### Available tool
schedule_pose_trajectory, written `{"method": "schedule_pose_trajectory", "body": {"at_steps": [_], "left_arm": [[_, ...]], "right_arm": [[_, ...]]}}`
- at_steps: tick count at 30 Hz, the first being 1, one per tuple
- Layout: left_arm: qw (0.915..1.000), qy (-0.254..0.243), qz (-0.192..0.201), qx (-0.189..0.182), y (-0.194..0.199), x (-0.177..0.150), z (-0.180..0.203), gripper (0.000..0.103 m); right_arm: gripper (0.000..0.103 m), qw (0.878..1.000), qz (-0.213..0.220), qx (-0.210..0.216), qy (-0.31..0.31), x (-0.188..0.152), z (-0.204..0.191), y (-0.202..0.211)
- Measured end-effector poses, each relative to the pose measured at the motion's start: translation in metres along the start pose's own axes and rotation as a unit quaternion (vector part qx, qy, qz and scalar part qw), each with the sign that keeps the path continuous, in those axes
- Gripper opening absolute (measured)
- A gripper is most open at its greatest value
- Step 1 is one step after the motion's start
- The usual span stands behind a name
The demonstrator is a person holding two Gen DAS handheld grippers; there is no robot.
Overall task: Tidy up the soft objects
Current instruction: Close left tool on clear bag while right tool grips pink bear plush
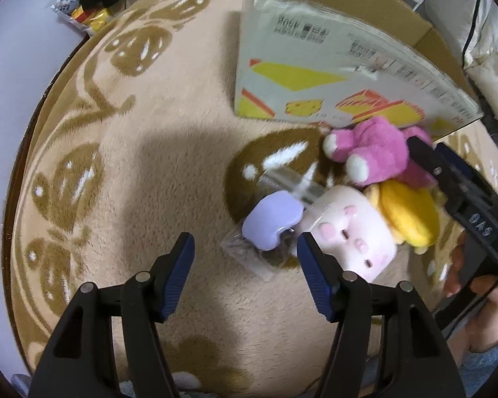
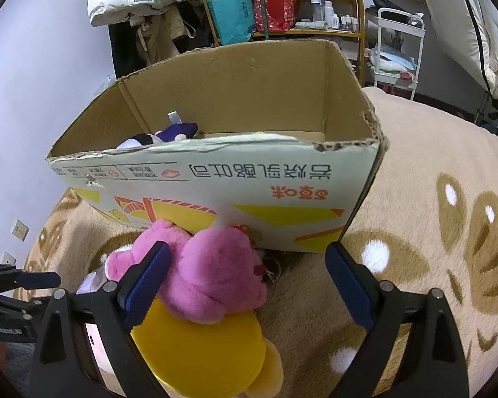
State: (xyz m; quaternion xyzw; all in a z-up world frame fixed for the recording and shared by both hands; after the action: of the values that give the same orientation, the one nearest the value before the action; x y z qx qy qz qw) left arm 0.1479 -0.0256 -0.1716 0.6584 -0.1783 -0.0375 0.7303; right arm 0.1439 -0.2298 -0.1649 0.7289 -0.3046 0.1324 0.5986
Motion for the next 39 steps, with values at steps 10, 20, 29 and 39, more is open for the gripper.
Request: {"method": "schedule_pose_trajectory", "body": {"at_steps": [10,20,29,39], "left_arm": [[0.9997,-0.014,-0.018,0.011,-0.016,0.002,0.003,0.064],[0.9987,-0.032,-0.025,0.031,-0.036,0.009,0.005,0.064],[0.9993,-0.028,-0.012,0.022,-0.041,0.02,0.006,0.065],[0.9988,-0.032,-0.011,0.034,-0.051,0.031,0.013,0.062]], "right_arm": [[0.094,1.0,-0.012,0.021,-0.016,0.001,0.004,-0.004],[0.094,1.0,-0.013,0.022,-0.011,0.0,-0.001,-0.007],[0.094,1.0,-0.014,0.022,-0.009,-0.001,-0.003,-0.007],[0.078,0.999,-0.021,0.045,-0.009,-0.001,-0.007,-0.009]]}}
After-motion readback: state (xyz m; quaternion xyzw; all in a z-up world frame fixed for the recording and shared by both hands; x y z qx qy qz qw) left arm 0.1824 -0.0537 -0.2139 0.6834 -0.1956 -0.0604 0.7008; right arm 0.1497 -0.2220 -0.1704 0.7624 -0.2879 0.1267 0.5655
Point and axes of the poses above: each gripper's, at about its wrist camera, not at the fingertips, and y roughly against the way its jaws point, z to its right, x to its top, the point moved 4 cm from there along -y, roughly the way its jaws point, and after that the axes turned 4 degrees about -y, right-handed, at the moved point
